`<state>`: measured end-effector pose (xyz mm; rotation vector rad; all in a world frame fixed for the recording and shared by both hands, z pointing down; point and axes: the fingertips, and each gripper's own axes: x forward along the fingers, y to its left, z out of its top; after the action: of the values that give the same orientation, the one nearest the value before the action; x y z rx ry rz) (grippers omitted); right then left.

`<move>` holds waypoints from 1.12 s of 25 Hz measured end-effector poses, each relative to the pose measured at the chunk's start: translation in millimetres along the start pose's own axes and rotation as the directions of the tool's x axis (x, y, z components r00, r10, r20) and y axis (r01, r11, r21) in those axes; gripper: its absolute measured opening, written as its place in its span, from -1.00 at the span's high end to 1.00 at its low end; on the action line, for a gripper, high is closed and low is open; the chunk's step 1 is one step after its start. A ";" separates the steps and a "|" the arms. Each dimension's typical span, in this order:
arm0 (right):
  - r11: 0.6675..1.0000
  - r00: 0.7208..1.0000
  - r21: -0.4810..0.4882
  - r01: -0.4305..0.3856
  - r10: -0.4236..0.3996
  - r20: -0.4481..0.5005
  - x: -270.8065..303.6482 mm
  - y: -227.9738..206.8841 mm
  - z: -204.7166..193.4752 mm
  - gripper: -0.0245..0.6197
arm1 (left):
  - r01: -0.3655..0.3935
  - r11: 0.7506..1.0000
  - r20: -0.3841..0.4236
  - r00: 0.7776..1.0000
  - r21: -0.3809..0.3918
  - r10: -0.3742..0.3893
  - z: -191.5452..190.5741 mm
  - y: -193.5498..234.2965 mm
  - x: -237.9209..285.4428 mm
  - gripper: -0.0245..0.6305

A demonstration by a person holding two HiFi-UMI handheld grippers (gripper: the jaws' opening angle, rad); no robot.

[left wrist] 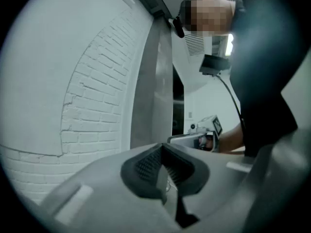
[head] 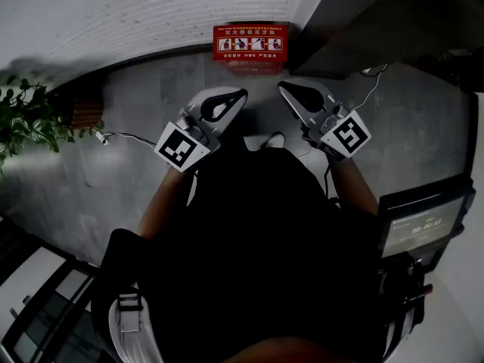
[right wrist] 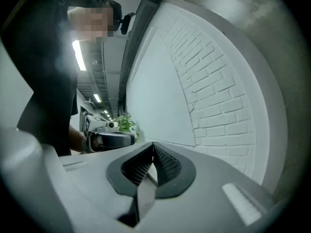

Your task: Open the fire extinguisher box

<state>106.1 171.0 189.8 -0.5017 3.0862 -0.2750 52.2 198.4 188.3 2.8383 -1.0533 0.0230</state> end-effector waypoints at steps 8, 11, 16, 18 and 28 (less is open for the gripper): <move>0.992 0.994 0.065 0.104 -0.105 0.016 120.4 -52.5 -3.6 0.90 | 0.074 0.996 0.023 0.997 -0.043 -0.073 -7.9 130.3 -19.3 0.92; 0.990 0.991 0.046 0.133 -0.133 -0.017 161.5 -69.5 -3.6 0.90 | 0.098 0.994 0.034 0.995 -0.054 -0.096 -7.2 178.0 -22.2 0.92; 0.969 0.973 0.087 0.231 -0.229 -0.034 195.9 -101.5 -10.3 0.90 | 0.115 0.992 0.015 0.993 -0.058 -0.115 -15.2 232.5 -29.1 0.92; 0.951 0.956 0.100 0.291 -0.286 -0.060 195.6 -119.2 -25.4 0.90 | 0.115 0.990 0.002 0.993 -0.077 -0.115 -27.3 245.4 -26.3 0.92; 0.812 0.873 0.323 0.487 -0.460 -0.159 170.9 -222.9 -172.8 0.89 | 0.073 0.982 -0.151 0.984 -0.173 -0.100 -155.4 266.6 30.8 0.92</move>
<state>8.6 -61.2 402.7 -1.2579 2.8132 -0.8510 -94.1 -4.7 371.3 2.6769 -0.8557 0.1441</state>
